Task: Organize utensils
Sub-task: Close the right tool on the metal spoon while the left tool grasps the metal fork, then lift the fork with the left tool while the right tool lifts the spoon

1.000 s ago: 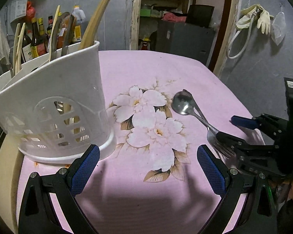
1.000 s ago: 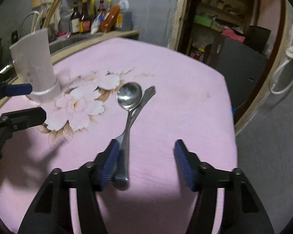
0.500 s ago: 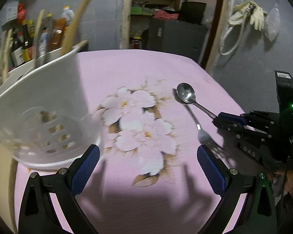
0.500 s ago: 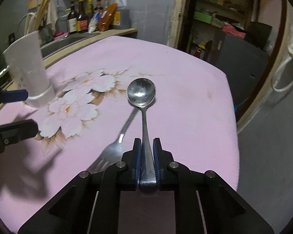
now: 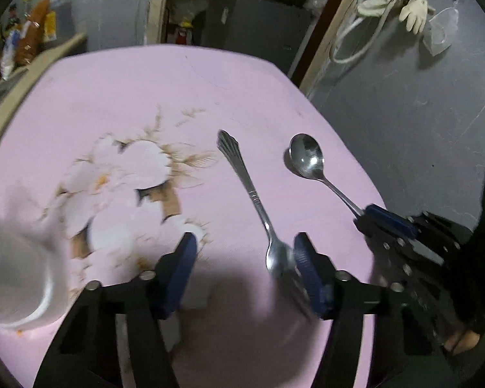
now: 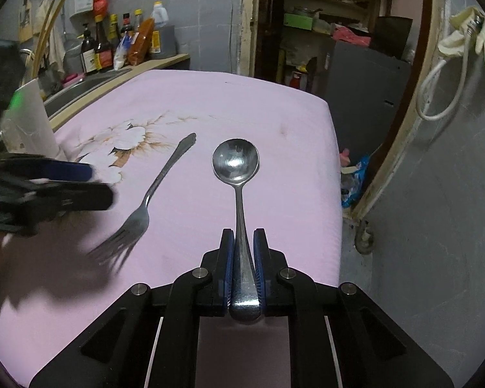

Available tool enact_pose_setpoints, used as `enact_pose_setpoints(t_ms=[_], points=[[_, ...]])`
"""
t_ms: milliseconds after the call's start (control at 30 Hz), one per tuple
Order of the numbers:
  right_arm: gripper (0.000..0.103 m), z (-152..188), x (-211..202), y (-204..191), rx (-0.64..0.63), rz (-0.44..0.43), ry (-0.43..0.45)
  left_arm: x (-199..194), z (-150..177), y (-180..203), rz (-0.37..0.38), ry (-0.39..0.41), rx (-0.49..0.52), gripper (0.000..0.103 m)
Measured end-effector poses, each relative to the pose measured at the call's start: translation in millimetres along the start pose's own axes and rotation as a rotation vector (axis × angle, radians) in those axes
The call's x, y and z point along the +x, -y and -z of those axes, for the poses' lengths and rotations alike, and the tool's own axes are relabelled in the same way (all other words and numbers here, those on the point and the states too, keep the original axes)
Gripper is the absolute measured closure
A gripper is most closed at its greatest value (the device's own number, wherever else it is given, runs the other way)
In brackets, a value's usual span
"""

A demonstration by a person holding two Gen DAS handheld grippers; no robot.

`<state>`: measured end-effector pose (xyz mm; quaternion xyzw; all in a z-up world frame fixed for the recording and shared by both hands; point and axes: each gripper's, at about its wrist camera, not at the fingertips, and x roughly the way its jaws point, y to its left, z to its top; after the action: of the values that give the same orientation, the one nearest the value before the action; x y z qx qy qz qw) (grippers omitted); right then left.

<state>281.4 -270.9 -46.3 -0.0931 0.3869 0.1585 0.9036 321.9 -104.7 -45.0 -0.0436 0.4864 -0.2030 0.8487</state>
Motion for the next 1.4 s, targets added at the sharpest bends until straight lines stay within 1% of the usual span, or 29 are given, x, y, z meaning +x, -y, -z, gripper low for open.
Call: enact_pose_setpoints(t_ms=[100, 133, 167, 200, 233, 300, 333, 467, 567, 800, 867, 933, 967, 1000, 1067, 1133, 1167, 1200, 1267, 1333, 1400], points=[[0.093, 1.0, -0.2, 0.5, 0.004, -0.011, 0.003, 8.0, -11.1, 1.4, -0.012, -0.003, 0.006, 0.057], [0.093, 0.6, 0.3, 1.3, 0.008, -0.017, 0.004, 10.1, -14.7, 1.9, -0.019, -0.006, 0.011, 0.062], [0.093, 0.6, 0.5, 1.5, 0.009, -0.021, 0.004, 11.9, -16.5, 2.9, -0.027, -0.010, 0.015, 0.069], [0.093, 0.5, 0.8, 1.6, 0.010, -0.024, 0.004, 14.4, -19.5, 3.6, -0.040, -0.017, 0.019, 0.072], [0.093, 0.1, 1.3, 1.0, 0.012, -0.027, 0.004, 16.2, -21.4, 4.5, -0.050, -0.022, 0.023, 0.079], [0.093, 0.7, 1.6, 1.0, 0.013, -0.032, 0.004, 18.8, -25.2, 4.9, -0.035, -0.033, 0.035, 0.088], [0.093, 0.1, 2.0, 1.1, 0.015, -0.037, 0.004, 19.3, -25.3, 5.5, -0.018, -0.043, 0.037, 0.096], [0.094, 1.7, 1.0, 0.7, 0.020, -0.056, -0.001, 15.6, -20.2, 9.0, -0.052, -0.036, 0.071, 0.096], [0.094, 4.6, -2.1, -3.9, 0.014, -0.060, -0.003, 7.7, -9.5, 6.3, -0.058, -0.036, 0.084, 0.097], [0.094, 13.5, -13.3, -9.6, 0.006, -0.076, -0.019, -29.1, 40.1, -2.8, -0.068, -0.046, 0.093, 0.097], [0.094, 13.2, -15.6, -11.2, 0.003, -0.084, -0.022, -32.9, 47.1, -3.1, -0.062, -0.051, 0.091, 0.097], [0.090, 10.1, -14.4, -12.7, 0.001, -0.072, -0.025, -35.2, 49.7, -3.4, -0.053, -0.054, 0.085, 0.097], [0.080, 8.3, -13.5, -13.3, 0.003, -0.067, -0.022, -36.2, 50.4, -4.2, -0.049, -0.053, 0.077, 0.097], [0.073, 5.0, -12.5, -13.8, 0.008, -0.062, -0.016, -37.9, 51.3, -6.7, -0.039, -0.057, 0.066, 0.097], [0.073, -3.8, -8.2, -15.9, 0.006, -0.050, -0.008, -38.7, 50.7, -10.0, -0.020, -0.071, 0.051, 0.097], [0.071, -10.4, -1.7, -17.5, -0.003, -0.034, -0.011, -36.4, 42.8, -9.8, -0.019, -0.079, 0.046, 0.096], [0.069, -14.9, 3.8, -17.2, -0.001, -0.031, -0.016, -35.3, 39.5, -8.4, -0.029, -0.076, 0.051, 0.094], [0.063, -18.8, 8.8, -16.3, 0.005, -0.034, -0.023, -35.6, 36.8, -7.1, -0.041, -0.072, 0.055, 0.093], [0.055, -26.3, 18.9, -14.9, 0.013, -0.043, -0.033, -33.3, 30.8, -5.4, -0.053, -0.067, 0.061, 0.085], [0.054, -34.3, 28.4, -15.3, 0.002, -0.043, -0.039, -29.8, 24.4, -4.9, -0.059, -0.066, 0.059, 0.082], [0.053, -38.5, 36.3, -16.1, -0.008, -0.040, -0.055, -22.1, 15.8, -2.7, -0.063, -0.073, 0.061, 0.082]])
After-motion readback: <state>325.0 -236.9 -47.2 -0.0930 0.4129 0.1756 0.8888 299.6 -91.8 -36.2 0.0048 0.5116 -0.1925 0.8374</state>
